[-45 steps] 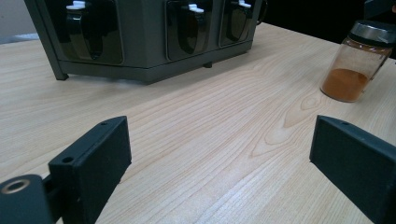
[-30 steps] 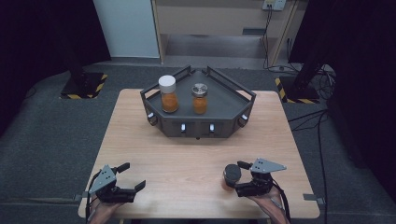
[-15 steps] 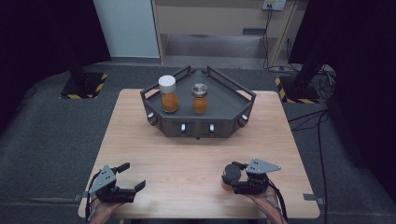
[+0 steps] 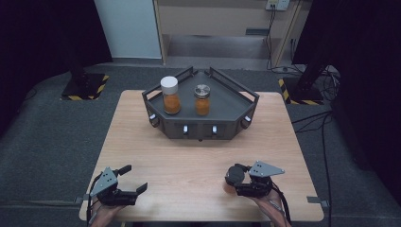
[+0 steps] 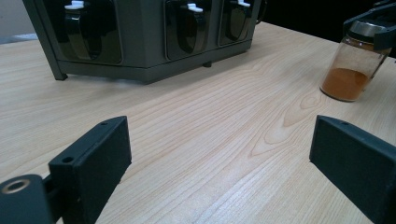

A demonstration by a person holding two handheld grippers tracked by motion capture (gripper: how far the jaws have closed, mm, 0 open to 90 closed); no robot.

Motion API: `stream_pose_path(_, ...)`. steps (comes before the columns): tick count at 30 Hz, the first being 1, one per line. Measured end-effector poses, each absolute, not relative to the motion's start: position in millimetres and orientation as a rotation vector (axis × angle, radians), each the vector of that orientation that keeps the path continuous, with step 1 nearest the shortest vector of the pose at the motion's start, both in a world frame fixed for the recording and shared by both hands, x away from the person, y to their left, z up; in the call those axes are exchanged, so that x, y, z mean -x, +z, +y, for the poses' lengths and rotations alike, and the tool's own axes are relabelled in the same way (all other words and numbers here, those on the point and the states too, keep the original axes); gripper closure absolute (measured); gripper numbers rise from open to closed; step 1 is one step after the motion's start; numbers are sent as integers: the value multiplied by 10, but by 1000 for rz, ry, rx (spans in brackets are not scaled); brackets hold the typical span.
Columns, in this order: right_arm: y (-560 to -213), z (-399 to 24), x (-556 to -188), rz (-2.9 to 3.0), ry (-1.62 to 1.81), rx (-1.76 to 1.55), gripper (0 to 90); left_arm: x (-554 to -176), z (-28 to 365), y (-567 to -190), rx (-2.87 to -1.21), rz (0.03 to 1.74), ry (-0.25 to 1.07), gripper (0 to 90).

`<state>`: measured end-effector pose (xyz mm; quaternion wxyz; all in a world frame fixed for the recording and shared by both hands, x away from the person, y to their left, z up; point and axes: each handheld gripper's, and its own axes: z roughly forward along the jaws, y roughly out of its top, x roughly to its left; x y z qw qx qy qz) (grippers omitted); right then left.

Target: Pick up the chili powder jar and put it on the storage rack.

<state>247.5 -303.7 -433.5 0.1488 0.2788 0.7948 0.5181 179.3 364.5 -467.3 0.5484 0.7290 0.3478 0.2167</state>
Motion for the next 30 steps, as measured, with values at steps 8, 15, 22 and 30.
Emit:
stream_pose_path(8,-4301,-3036,-2496,2288,1496,-803,347,-1794,3646,-4675,-1727,825,512,45)
stream_pose_path(15,-4217,-3014,-2533,2279,1507,-802,347,-1796,3643,-4674,-1728,826,512,45)
stream_pose_path(22,-4126,-2965,-2591,2281,1508,-804,348,-1796,3643,-4671,-1730,827,512,45)
stream_pose_path(30,-3968,-2898,-2667,2269,1498,-790,348,-1796,3644,-4673,-1728,828,512,44)
